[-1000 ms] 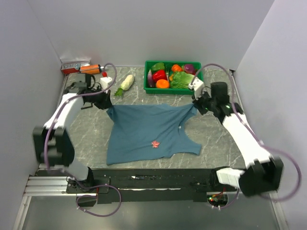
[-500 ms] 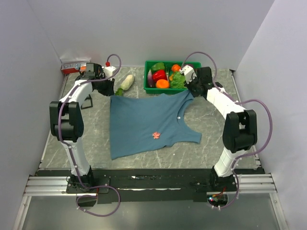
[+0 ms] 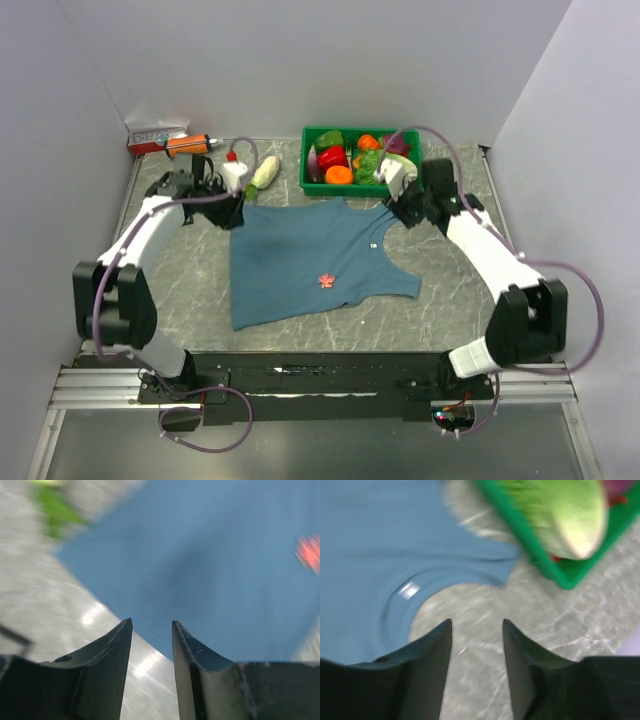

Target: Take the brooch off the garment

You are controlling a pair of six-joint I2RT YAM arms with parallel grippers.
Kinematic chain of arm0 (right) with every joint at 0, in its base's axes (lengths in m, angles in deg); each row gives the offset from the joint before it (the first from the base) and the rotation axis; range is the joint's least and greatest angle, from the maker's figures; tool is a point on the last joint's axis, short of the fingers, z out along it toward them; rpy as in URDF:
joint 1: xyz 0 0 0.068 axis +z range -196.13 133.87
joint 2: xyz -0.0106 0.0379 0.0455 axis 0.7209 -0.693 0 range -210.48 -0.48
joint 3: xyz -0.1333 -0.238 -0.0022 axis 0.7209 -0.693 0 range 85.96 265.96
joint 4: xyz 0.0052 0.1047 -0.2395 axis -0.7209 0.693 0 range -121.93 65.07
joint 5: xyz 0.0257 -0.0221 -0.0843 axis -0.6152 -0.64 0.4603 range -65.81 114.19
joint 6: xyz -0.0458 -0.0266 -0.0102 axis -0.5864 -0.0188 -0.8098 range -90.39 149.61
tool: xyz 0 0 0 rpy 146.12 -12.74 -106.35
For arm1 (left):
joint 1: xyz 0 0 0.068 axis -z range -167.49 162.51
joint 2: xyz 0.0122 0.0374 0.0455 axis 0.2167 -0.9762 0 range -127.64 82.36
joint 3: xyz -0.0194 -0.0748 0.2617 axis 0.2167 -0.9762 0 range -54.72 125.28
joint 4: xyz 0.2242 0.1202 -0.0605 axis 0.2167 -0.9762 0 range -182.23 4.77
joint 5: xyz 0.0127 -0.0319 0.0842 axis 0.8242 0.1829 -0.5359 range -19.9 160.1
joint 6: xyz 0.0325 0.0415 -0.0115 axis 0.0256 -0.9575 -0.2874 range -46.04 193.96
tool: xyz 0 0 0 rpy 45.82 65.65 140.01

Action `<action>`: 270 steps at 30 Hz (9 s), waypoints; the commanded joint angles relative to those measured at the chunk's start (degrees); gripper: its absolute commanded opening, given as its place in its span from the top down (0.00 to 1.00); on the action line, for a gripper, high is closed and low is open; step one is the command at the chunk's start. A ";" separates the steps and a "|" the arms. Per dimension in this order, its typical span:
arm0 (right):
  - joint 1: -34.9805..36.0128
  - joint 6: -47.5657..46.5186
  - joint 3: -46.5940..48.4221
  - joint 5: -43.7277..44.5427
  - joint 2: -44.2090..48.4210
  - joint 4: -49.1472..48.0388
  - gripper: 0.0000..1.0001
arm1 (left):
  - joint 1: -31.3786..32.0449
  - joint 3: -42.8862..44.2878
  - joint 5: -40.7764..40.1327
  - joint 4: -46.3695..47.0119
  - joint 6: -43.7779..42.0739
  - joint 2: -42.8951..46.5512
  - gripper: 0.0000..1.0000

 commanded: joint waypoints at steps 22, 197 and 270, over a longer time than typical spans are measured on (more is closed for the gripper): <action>5.30 -19.11 -27.98 6.29 3.16 9.71 0.80 | 3.05 -23.86 -3.16 -13.48 -24.11 -1.60 0.72; 33.34 0.84 2.78 1.10 -21.45 -3.92 0.54 | 1.21 -16.31 13.62 13.24 30.38 5.96 0.59; 24.74 8.12 2.42 -2.66 -16.62 1.10 1.00 | 2.61 -12.00 19.94 13.24 30.48 0.77 0.59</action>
